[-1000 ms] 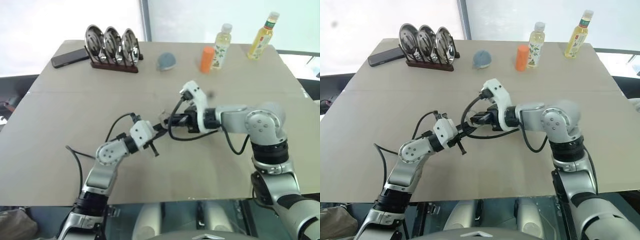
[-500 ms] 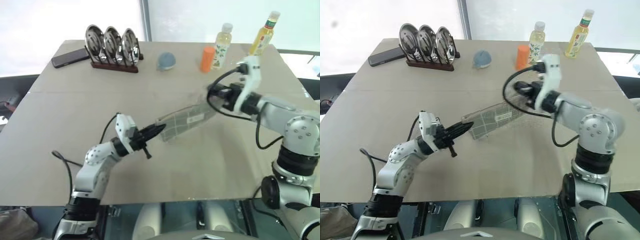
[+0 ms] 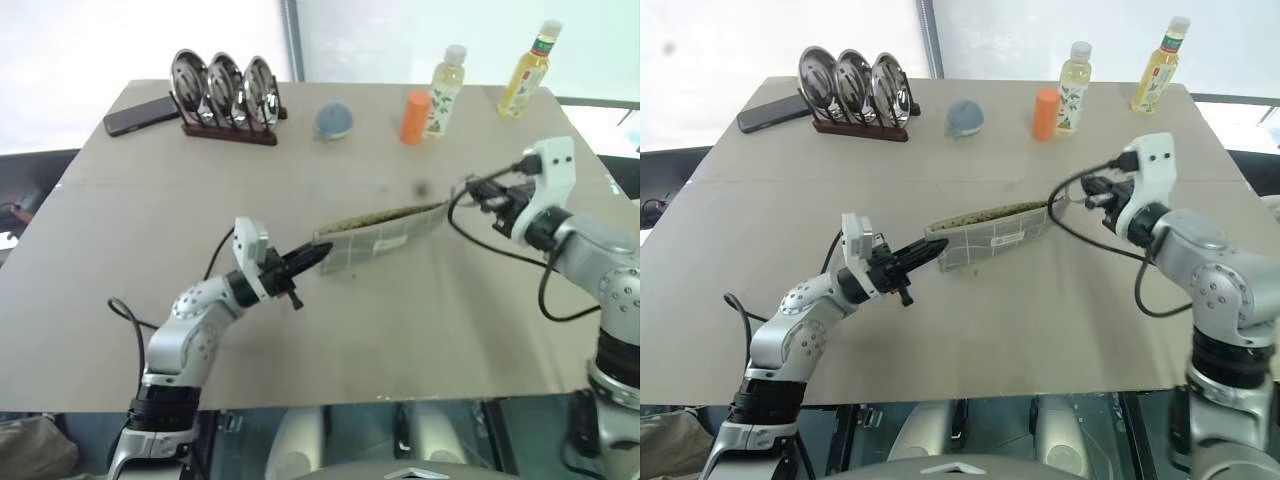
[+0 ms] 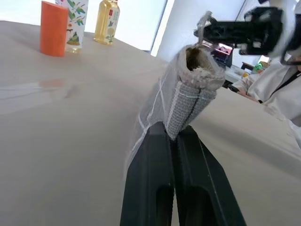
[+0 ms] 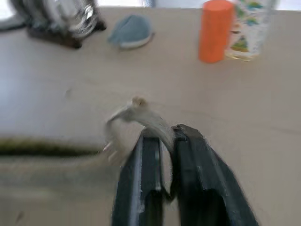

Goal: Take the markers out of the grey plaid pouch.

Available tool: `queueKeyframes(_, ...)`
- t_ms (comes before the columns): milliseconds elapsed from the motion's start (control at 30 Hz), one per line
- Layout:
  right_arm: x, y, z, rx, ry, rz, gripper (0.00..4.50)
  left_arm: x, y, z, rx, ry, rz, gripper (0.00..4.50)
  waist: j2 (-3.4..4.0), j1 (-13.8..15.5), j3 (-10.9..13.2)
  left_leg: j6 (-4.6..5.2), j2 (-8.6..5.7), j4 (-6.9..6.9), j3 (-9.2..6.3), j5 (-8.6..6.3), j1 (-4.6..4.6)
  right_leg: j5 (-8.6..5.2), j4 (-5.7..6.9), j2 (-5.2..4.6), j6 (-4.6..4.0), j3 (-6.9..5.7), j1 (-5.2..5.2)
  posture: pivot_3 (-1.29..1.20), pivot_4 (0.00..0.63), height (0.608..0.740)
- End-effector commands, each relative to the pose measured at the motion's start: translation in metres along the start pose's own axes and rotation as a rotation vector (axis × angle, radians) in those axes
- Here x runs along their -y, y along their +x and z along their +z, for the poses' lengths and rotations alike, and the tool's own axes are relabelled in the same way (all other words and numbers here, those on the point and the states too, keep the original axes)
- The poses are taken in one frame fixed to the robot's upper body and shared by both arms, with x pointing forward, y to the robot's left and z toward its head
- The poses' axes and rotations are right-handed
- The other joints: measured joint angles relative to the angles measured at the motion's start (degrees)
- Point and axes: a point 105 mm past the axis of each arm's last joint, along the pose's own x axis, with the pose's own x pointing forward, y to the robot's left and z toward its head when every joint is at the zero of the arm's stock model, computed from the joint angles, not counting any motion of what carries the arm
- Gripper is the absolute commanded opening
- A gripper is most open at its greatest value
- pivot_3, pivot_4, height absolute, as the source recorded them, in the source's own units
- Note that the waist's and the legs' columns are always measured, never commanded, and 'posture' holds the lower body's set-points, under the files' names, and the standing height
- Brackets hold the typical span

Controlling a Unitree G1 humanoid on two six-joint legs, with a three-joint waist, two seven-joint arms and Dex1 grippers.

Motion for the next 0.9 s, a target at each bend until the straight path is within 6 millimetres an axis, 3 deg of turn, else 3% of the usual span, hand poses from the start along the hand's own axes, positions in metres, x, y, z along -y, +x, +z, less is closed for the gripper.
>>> queueKeyframes(33, -0.024, -0.022, -0.003, -0.043, -0.129, 0.117, 2.25, 0.015, 0.013, 0.024, 0.057, 0.06, -0.071, 0.0, -0.01, 0.2, 0.0, 0.0, -0.01, 0.0, 0.0, 0.0, -0.02, 0.0, -0.02, -0.01, 0.0, -0.01, 0.0, 0.0, 0.15, 0.74)
queueKeyframes(133, -0.023, -0.047, -0.007, -0.091, -0.15, 0.137, 2.08, 0.017, 0.015, 0.024, 0.047, 0.086, -0.093, 0.0, -0.02, 0.6, 0.0, 0.0, -0.01, 0.0, 0.03, 0.0, 0.0, -0.02, -0.06, -0.03, -0.03, 0.0, 0.02, 0.0, 0.15, 0.74)
queueKeyframes(200, -0.027, -0.054, 0.0, -0.073, -0.119, 0.168, 1.37, 0.021, 0.015, 0.024, 0.042, 0.099, -0.115, 0.0, -0.02, 0.6, 0.0, 0.0, -0.01, 0.01, 0.06, 0.0, 0.01, -0.04, -0.06, -0.03, -0.07, 0.01, 0.02, 0.0, 0.15, 0.74)
queueKeyframes(267, -0.039, -0.047, 0.009, -0.037, -0.121, 0.209, 0.31, 0.024, 0.015, 0.023, 0.04, 0.097, -0.13, 0.0, -0.02, 0.3, 0.0, 0.0, 0.03, 0.02, 0.06, 0.0, 0.07, -0.05, -0.05, -0.01, -0.07, 0.02, 0.02, 0.0, 0.15, 0.74)
queueKeyframes(300, -0.045, -0.039, 0.013, -0.015, -0.114, 0.223, 0.07, 0.026, 0.015, 0.022, 0.038, 0.094, -0.142, 0.0, -0.02, 0.1, 0.0, 0.0, 0.03, 0.03, 0.03, 0.0, 0.09, -0.05, -0.05, 0.01, -0.07, 0.04, 0.02, 0.0, 0.15, 0.74)
queueKeyframes(467, -0.063, 0.0, 0.029, 0.043, -0.089, 0.255, 0.07, 0.028, 0.016, 0.02, 0.029, 0.101, -0.172, 0.0, -0.01, -0.2, 0.0, 0.0, 0.03, 0.04, -0.21, 0.0, 0.09, 0.02, -0.04, 0.13, -0.18, 0.03, -0.03, 0.0, 0.15, 0.74)
queueKeyframes(567, -0.068, 0.017, 0.027, 0.011, -0.111, 0.276, 0.07, 0.029, 0.013, 0.02, 0.028, 0.116, -0.184, 0.0, -0.01, 0.2, 0.0, 0.0, -0.04, 0.03, -0.21, 0.0, -0.01, 0.03, -0.05, 0.12, -0.2, 0.1, -0.06, 0.0, 0.15, 0.74)
queueKeyframes(733, -0.075, 0.02, -0.006, -0.169, -0.182, 0.373, 0.07, 0.029, 0.009, 0.017, 0.039, 0.11, -0.18, 0.0, 0.0, 0.6, 0.0, 0.01, -0.16, 0.0, -0.16, -0.01, -0.07, 0.12, -0.13, 0.01, -0.01, 0.1, -0.06, 0.0, 0.15, 0.74)
queueKeyframes(833, -0.075, 0.009, -0.039, -0.349, -0.336, 0.425, 0.07, 0.031, 0.007, 0.014, 0.052, 0.069, -0.197, 0.0, 0.0, 0.7, 0.0, 0.03, -0.15, -0.01, -0.17, -0.03, -0.06, 0.09, -0.15, 0.01, -0.03, 0.08, -0.06, 0.0, 0.15, 0.74)
queueKeyframes(900, -0.074, -0.001, -0.049, -0.417, -0.425, 0.466, 0.07, 0.034, 0.004, 0.013, 0.068, -0.015, -0.221, 0.0, 0.04, 0.7, 0.1, 0.03, -0.14, 0.0, -0.2, -0.03, -0.06, 0.01, -0.14, 0.01, -0.17, 0.06, -0.07, 0.0, 0.15, 0.74)
